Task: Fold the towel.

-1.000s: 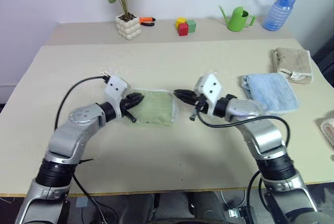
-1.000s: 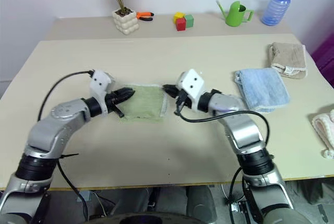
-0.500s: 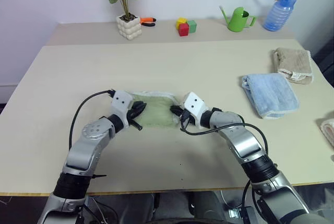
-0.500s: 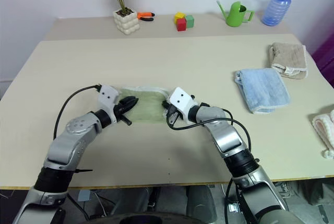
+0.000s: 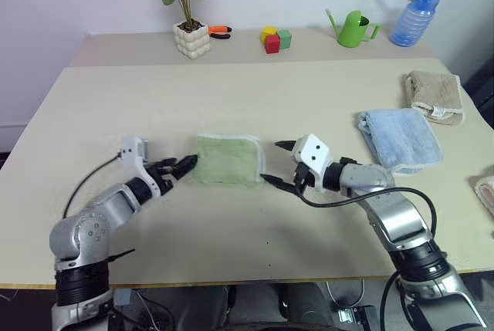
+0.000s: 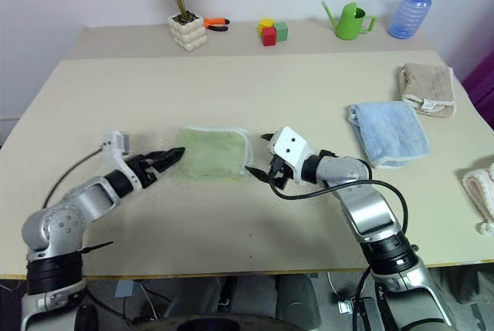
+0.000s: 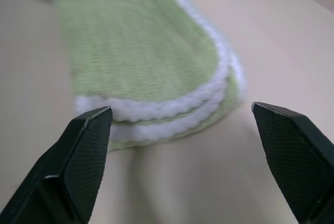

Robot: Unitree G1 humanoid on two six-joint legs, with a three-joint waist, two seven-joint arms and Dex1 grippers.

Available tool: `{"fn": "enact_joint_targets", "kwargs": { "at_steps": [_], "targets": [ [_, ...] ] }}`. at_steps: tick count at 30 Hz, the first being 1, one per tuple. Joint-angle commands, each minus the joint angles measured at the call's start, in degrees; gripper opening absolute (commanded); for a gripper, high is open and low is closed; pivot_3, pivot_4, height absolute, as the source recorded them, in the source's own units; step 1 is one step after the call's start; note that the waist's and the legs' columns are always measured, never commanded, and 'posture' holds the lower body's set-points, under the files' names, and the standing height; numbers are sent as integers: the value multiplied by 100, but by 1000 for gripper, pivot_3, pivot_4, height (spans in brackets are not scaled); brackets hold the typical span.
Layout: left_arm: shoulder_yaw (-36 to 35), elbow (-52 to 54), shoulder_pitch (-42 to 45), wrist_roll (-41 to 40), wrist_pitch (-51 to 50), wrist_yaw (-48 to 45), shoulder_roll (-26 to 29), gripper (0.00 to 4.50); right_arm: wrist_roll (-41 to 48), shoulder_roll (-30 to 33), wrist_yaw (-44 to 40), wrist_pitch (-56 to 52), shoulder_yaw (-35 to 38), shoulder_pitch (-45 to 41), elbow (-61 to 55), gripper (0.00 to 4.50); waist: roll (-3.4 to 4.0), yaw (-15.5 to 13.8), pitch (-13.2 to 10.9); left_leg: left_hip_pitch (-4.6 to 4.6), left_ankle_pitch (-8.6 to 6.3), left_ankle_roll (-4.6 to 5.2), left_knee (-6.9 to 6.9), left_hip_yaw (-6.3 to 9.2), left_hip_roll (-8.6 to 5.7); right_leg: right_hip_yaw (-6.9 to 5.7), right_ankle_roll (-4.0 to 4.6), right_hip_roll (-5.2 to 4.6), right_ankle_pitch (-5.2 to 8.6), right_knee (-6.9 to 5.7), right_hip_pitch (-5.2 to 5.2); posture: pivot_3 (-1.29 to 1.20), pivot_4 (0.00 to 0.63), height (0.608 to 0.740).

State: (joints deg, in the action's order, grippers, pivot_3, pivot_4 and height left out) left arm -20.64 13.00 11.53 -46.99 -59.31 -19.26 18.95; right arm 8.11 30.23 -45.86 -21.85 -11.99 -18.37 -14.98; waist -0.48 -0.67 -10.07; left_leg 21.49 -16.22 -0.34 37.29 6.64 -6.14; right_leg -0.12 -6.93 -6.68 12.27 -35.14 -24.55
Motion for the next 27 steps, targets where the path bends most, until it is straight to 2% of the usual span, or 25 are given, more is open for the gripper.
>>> {"fn": "enact_joint_targets", "kwargs": {
  "at_steps": [1, 4, 5, 11, 17, 23, 27],
  "targets": [
    [365, 253, -15, -132, -274, 6, -7, 4500, 78, 25, -50, 115, 31, 21, -383, 4458, 0, 0, 0, -1, 4, -7, 0, 0, 0, 0, 0, 0, 0, 0, 0, 0, 150, 732],
    [480, 268, 21, -151, -325, 72, -140, 3672, 44, 1, 7, 120, 61, 7, -391, 4500, 0, -14, 0, -1, 5, -10, 0, -1, -1, 1, 0, -1, 0, 0, 2, 0, 150, 732],
    [511, 272, 27, -147, -325, 85, -182, 3234, 36, 4, 15, 124, 65, 4, -393, 4500, 0, -15, 1, -1, 5, -10, 0, -1, -2, 0, 0, -2, 0, 0, 2, 0, 150, 732],
    [489, 260, 47, -100, -127, 165, -404, 90, -20, 130, -2, 215, 119, 44, -374, 4500, 0, -8, 0, 0, 5, -10, 0, -1, -1, 0, 1, -2, 0, 1, 2, 0, 150, 732],
    [-290, 244, 251, -313, 624, 383, -597, 38, -52, 153, 94, 282, 162, 9, -296, 4500, -1, -1, 0, 1, 5, -10, 0, 0, 1, 0, 1, -1, 0, 1, 0, 0, 150, 732],
    [-1755, -995, 1357, 617, 2671, 2248, -449, 38, -127, 32, 168, 374, 11, -34, -204, 4500, -6, 4, 0, 0, 9, -16, -1, -2, 1, 0, 2, 0, 0, 1, -1, 0, 150, 732],
    [-2234, -1564, 1420, 1172, 3397, 3247, -395, 38, -194, -42, 184, 469, -92, -82, -102, 4500, -7, -5, 0, 2, 9, -18, -1, -7, -2, 1, 0, -3, 0, 11, -2, 0, 150, 732]
  ]
}}
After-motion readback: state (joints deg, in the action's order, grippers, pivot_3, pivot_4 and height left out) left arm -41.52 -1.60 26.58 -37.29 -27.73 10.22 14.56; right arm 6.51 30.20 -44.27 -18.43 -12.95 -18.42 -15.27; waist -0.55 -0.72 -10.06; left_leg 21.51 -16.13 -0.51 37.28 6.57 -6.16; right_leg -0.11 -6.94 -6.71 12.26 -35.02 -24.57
